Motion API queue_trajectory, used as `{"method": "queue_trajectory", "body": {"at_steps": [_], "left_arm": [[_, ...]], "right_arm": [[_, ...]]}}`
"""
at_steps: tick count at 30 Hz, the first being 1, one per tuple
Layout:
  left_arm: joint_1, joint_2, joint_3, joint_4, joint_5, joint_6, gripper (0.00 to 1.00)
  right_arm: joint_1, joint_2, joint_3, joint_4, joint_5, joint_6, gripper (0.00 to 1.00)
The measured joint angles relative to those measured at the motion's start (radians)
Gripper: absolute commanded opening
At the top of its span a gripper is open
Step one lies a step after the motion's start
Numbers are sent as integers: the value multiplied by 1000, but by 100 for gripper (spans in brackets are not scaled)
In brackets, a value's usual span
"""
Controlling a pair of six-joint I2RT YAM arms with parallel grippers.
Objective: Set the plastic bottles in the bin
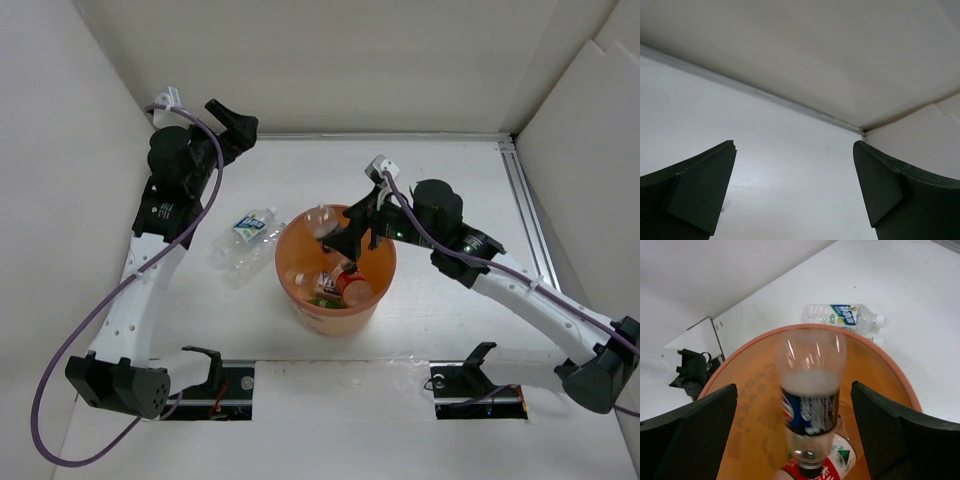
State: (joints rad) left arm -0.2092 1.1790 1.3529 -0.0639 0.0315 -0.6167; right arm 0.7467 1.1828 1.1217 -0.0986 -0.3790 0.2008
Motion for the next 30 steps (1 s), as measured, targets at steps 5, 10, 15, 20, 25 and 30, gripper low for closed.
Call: {"method": "queue_trajectory", "body": {"at_steps": [5, 10, 15, 20, 25, 30], "left_arm": [[0, 5, -101, -84, -44, -2, 100], [0, 57, -164, -195, -63, 0, 100], [0, 201, -105, -332, -58, 70, 100], [0, 399, -39, -412, -40, 148, 100], [0, 476, -37, -469, -37, 200, 100], [0, 495, -11, -491, -64, 235, 100]], "right_arm": [[35, -76, -32, -21, 77, -8, 100], [39, -148, -7, -64, 164, -39, 100], [39, -206, 28, -93, 204, -74, 100], [39, -275, 29, -106, 208, -100, 100], [40, -322, 29, -116, 202, -120, 100], [39, -358, 23, -129, 191, -127, 100]]}}
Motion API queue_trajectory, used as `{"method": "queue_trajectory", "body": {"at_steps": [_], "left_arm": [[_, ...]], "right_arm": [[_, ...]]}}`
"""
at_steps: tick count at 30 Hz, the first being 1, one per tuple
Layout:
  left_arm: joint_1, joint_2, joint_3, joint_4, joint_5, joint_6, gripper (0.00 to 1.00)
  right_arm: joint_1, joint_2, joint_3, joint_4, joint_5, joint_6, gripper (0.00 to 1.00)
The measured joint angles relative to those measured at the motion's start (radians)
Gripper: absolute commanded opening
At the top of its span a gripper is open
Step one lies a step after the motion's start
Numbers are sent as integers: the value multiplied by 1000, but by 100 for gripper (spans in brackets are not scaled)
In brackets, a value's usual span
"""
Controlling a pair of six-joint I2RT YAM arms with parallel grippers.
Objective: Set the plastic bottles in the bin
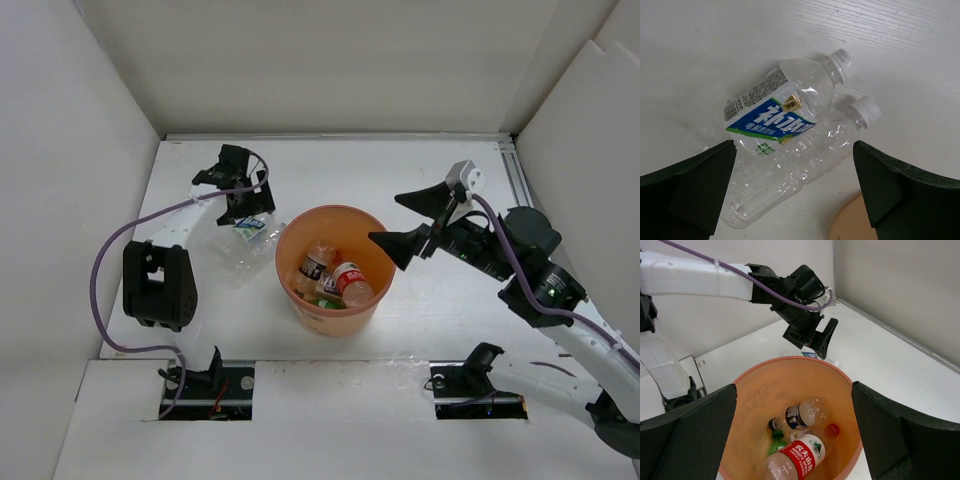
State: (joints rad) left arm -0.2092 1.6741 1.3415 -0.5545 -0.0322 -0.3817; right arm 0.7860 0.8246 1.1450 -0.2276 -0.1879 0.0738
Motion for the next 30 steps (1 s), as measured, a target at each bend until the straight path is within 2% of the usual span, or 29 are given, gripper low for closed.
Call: {"method": "queue_trajectory", "body": {"at_steps": [16, 26, 30], "left_arm": [[5, 153, 56, -18, -115, 20, 100], [68, 204, 114, -5, -137, -23, 100], [99, 261, 183, -11, -166, -42, 100]], "right_arm": [[0, -64, -41, -11, -15, -3, 100], [0, -64, -50, -10, -23, -2, 100], [0, -63, -50, -8, -23, -2, 100]]}}
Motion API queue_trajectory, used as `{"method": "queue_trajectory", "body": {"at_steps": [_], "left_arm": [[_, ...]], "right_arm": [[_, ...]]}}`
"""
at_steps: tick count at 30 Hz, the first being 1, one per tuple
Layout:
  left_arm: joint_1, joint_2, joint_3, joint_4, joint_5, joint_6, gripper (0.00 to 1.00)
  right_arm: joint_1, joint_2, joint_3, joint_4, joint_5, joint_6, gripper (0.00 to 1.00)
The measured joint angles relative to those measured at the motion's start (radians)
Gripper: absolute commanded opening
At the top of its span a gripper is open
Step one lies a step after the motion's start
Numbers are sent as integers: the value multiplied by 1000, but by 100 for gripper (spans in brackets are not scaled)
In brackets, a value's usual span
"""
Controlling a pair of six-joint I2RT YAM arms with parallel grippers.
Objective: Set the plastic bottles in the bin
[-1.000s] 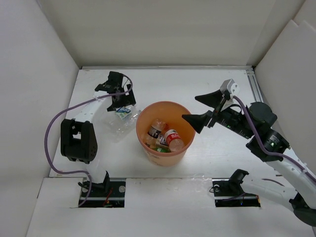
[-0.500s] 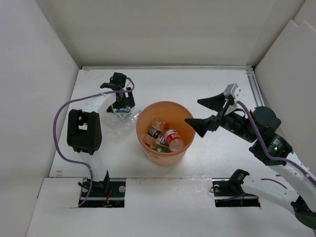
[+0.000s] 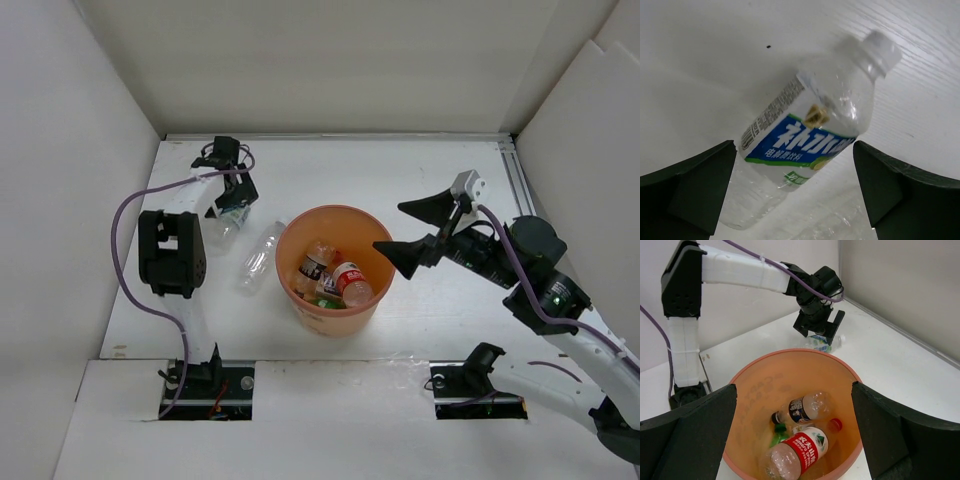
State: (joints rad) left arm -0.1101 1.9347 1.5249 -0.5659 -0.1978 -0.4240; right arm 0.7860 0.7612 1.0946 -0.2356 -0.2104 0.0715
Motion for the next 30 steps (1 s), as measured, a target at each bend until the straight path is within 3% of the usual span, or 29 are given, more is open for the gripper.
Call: {"method": "queue_trajectory", "body": {"at_steps": [6, 14, 23, 28, 30], "left_arm": [[24, 107, 57, -53, -24, -3, 100], [21, 129, 197, -108, -32, 17, 100], [19, 229, 200, -115, -47, -8, 100], [21, 243, 199, -109, -61, -33, 94], [24, 243, 200, -106, -64, -47, 86]], "right_arm": [[0, 7, 0, -1, 0, 0, 100], [0, 4, -6, 0, 0, 0, 100], [0, 12, -10, -1, 1, 0, 100], [0, 32, -12, 1, 1, 0, 100], [0, 43, -13, 2, 1, 0, 100]]}}
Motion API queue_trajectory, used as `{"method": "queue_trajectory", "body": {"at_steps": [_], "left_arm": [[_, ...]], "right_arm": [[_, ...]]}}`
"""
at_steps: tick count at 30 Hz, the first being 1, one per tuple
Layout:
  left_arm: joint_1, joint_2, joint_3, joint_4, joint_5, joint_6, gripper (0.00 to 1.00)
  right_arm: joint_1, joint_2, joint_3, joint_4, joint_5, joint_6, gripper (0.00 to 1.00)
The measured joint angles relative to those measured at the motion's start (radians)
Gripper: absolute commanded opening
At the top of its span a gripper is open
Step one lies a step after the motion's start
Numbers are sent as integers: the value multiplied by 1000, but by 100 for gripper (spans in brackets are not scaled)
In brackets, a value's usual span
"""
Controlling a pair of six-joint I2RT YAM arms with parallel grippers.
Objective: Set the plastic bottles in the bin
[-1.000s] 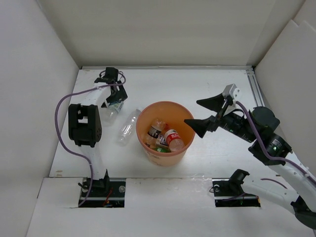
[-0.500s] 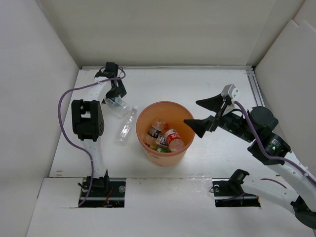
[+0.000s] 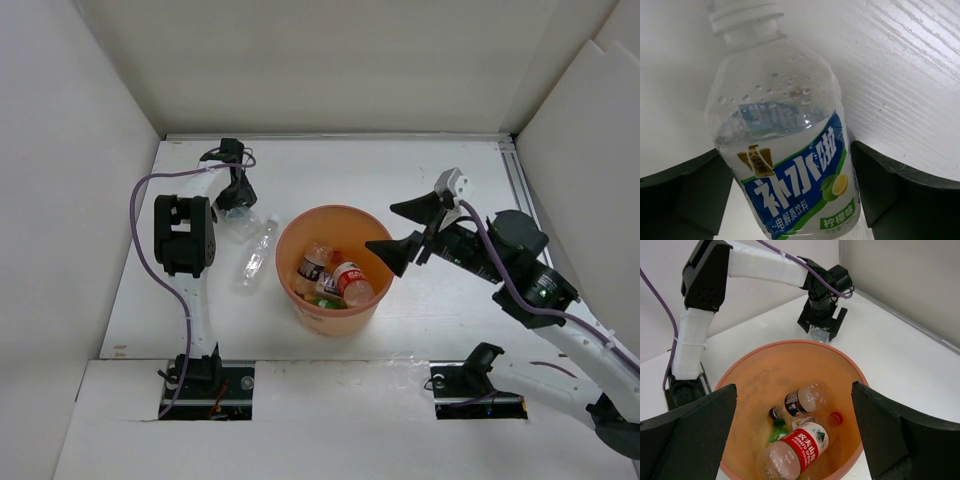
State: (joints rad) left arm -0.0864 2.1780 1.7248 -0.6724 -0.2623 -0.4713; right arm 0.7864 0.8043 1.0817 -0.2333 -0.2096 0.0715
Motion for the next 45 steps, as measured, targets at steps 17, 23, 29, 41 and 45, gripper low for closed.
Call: {"method": "queue_trajectory", "body": {"at_steps": [17, 23, 29, 41, 45], "left_arm": [[39, -69, 18, 28, 30, -49, 0], [-8, -380, 140, 112, 154, -20, 0], [-36, -736, 94, 423, 439, -39, 0], [-30, -880, -138, 816, 809, -185, 0], [-24, -881, -158, 834, 835, -188, 0]], "right_arm": [[-8, 180, 101, 13, -54, -25, 100], [-28, 325, 346, 34, -98, -39, 100], [-73, 518, 509, 161, -128, -13, 100], [-96, 922, 753, 360, -304, 199, 100], [-83, 937, 754, 420, -351, 248, 100]]}}
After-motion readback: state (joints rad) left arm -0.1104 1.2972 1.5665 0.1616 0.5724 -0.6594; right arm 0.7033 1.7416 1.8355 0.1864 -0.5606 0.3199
